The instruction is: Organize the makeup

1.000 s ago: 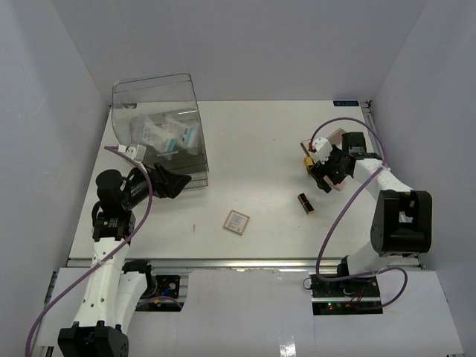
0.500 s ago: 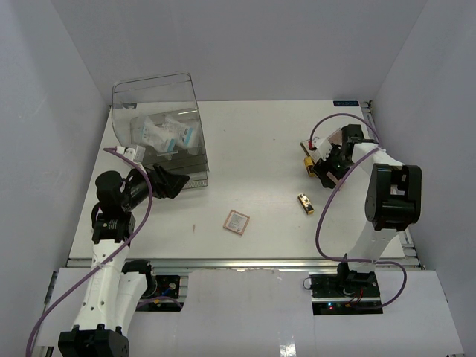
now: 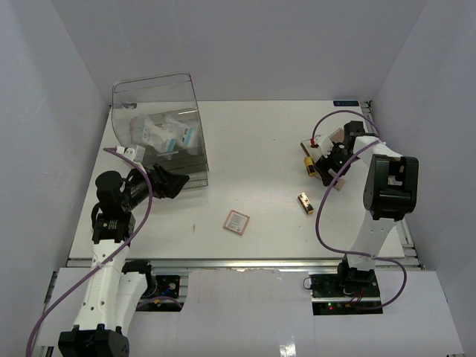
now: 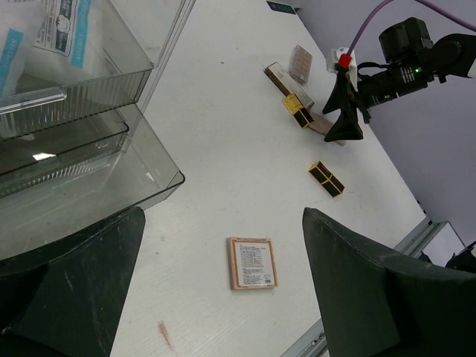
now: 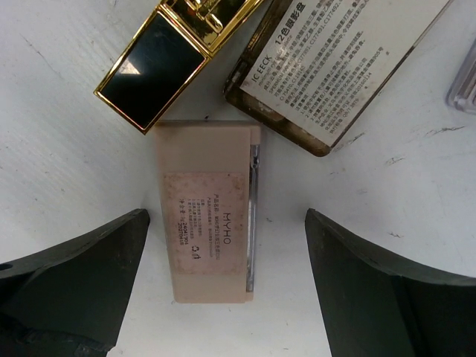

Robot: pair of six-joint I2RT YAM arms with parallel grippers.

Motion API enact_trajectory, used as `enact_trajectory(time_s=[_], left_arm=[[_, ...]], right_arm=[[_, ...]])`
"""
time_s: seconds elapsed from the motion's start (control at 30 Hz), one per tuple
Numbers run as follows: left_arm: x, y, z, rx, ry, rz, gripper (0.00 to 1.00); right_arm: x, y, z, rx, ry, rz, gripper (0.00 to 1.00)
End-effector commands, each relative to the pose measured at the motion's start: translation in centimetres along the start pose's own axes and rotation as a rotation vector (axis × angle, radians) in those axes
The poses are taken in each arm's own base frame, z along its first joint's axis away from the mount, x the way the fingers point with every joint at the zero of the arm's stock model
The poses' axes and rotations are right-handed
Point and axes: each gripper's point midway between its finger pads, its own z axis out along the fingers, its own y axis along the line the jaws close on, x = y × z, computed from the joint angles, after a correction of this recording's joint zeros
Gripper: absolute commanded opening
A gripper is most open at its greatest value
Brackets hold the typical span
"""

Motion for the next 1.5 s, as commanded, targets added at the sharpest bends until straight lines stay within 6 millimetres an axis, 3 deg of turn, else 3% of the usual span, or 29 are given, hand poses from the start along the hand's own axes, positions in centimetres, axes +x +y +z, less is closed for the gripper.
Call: enact_trajectory(time_s=[0.0, 0.13, 0.3, 0.5, 0.63, 0.77, 0.87, 0.93, 1.03, 1.2, 1.23, 1.33, 1.47], left_arm=[[-0.9, -0.2, -0.3, -0.002, -0.023, 0.03, 0.98], [-0.9, -0.1, -0.3, -0.006, -0.024, 0.028, 0.98], [-0.9, 0.0, -0.3, -0.007, -0.024, 0.029, 0.98], [-0.8, 0.0, -0.3, -0.006, -0.023, 0.029, 0.98], [-0.8, 0.0, -0.3, -0.005, -0.021, 0.026, 0.98], [-0.8, 0.0, -0.3, -0.004, -0.021, 0.026, 0.98], [-0.8, -0.1, -0.3, 0.0, -0.02, 0.027, 0.98], [-0.9, -0.2, -0.3, 0.002, -0.023, 0.03, 0.98], [-1.3, -0.1, -0.5, -0.009, -0.041, 0.04, 0.98], [-2.3, 0.6, -1.2, -0.073, -0.095, 0.06, 0.98], [-2.5, 1.2, -1.4, -0.116, -0.113, 0.061, 0.98], [-3.6, 2.4, -2.4, -0.221, -0.177, 0.078, 0.98], [-5.2, 3.2, -4.4, -0.328, -0.279, 0.102, 0.97]], right_arm=[[0.0, 0.3, 0.0, -0.05, -0.002, -0.015, 0.96], [0.5, 0.8, 0.4, -0.082, -0.004, -0.013, 1.0], [0.7, 1.3, 0.3, -0.113, -0.005, -0.002, 0.88], [1.3, 2.2, -0.2, -0.148, -0.002, 0.018, 0.68], [1.7, 3.0, -0.3, -0.15, 0.004, 0.036, 0.39], [0.8, 2.9, -2.0, -0.098, -0.03, 0.042, 0.2], [-1.4, 3.7, -5.3, -0.058, -0.097, 0.001, 0.13], [-3.9, 4.9, -7.7, -0.041, -0.161, -0.07, 0.12], [-8.6, 9.5, -9.1, -0.07, -0.191, -0.254, 0.11], [-18.2, 17.2, -10.0, -0.086, -0.242, -0.548, 0.11], [-21.3, 17.9, -11.1, -0.057, -0.289, -0.601, 0.11], [-28.7, 22.0, -12.1, -0.057, -0.383, -0.74, 0.11], [-36.5, 27.0, -11.9, -0.088, -0.49, -0.87, 0.12]])
